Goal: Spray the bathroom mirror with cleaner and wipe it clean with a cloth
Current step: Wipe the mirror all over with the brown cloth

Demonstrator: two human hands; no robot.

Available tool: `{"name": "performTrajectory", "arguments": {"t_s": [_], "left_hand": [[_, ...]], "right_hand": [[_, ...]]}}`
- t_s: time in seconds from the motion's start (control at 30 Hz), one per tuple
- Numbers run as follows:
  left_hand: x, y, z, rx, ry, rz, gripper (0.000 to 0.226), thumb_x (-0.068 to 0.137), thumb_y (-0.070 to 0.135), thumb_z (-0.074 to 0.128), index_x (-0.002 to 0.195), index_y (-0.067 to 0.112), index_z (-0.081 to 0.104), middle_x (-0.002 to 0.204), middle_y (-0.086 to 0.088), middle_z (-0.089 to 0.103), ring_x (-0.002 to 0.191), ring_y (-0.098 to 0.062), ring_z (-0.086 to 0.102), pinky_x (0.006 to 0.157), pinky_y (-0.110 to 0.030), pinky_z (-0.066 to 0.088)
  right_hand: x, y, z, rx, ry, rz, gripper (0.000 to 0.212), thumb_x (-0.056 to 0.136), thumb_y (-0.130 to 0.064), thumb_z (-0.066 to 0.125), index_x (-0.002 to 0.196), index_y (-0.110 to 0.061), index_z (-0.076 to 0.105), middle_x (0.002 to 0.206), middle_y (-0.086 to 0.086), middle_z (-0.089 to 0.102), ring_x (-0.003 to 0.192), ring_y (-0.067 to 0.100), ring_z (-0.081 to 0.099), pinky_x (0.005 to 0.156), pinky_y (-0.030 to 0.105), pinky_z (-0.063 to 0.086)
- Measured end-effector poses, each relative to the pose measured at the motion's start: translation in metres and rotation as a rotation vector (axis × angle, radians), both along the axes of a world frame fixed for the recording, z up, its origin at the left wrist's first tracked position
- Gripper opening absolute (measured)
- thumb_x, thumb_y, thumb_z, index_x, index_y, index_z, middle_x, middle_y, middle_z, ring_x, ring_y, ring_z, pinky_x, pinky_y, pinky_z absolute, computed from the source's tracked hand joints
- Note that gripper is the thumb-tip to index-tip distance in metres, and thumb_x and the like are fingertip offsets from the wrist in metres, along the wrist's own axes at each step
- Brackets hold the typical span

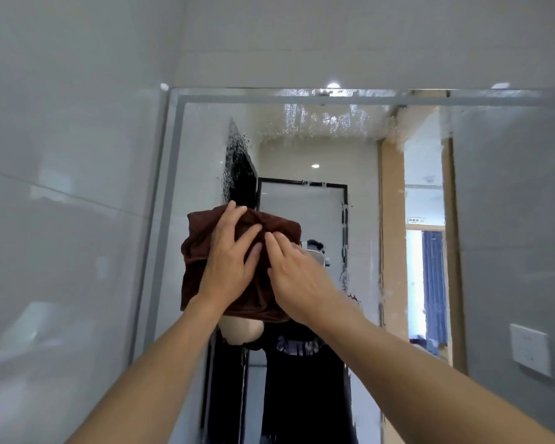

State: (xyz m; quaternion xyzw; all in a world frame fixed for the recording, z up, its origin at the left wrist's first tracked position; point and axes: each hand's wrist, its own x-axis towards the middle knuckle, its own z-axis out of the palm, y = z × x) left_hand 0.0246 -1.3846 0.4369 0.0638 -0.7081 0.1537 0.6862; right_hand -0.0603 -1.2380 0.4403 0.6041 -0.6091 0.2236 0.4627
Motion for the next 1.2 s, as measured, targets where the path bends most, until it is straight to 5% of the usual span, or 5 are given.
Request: {"name": "performTrajectory", "arguments": {"t_s": [0.17,0.47,0.7,1.0,1.2], "left_hand": [[0.005,-0.003,-0.03,0.039,-0.024,0.219,0.049,0.096,0.022,0.058,0.143,0.012,0.053,0.15,-0.011,0.039,0.15,-0.029,0.024,0.118,-0.052,0.031],[-0.001,0.048,0.011,0.265,-0.216,-0.329,0.044,0.1,0.007,0.041,0.143,0.007,0.052,0.158,-0.002,0.039,0.15,-0.007,0.022,0.124,-0.022,0.014],[-0.007,0.113,0.074,0.465,-0.205,-0.592,0.037,0.096,0.005,0.048,0.122,0.017,0.071,0.125,0.003,0.068,0.119,-0.009,0.06,0.109,-0.03,0.044],[0.025,0.082,0.065,0.184,-0.079,-0.173,0.029,0.096,0.027,0.047,0.112,0.015,0.069,0.114,0.005,0.062,0.11,-0.015,0.058,0.092,-0.029,0.045],[0.057,0.057,0.068,0.156,-0.009,0.036,0.025,0.095,0.03,0.047,0.105,0.017,0.067,0.109,0.004,0.06,0.105,-0.02,0.056,0.084,-0.031,0.041]], "right_hand": [[0.016,-0.027,-0.018,-0.095,0.019,-0.173,0.073,0.086,-0.022,0.011,0.152,-0.001,0.032,0.153,0.027,0.038,0.143,0.033,0.04,0.121,0.043,0.027],[-0.007,-0.027,0.018,-0.264,-0.208,-0.33,0.072,0.098,-0.039,0.037,0.157,-0.002,0.017,0.164,0.023,0.011,0.153,0.033,0.015,0.123,0.053,0.014],[-0.071,0.026,0.058,-0.386,-0.392,-0.431,0.082,0.097,-0.053,0.026,0.158,-0.001,0.006,0.166,0.021,0.0,0.154,0.031,0.0,0.124,0.051,0.004],[-0.103,0.026,0.082,-0.595,-0.397,-0.425,0.082,0.096,-0.053,0.037,0.158,-0.006,0.011,0.166,0.018,0.006,0.154,0.033,0.003,0.123,0.055,0.008],[-0.049,-0.031,0.113,-0.48,-0.127,-0.271,0.081,0.091,-0.063,0.032,0.159,-0.022,0.015,0.167,0.011,0.009,0.155,0.028,0.005,0.121,0.058,0.004]]}}
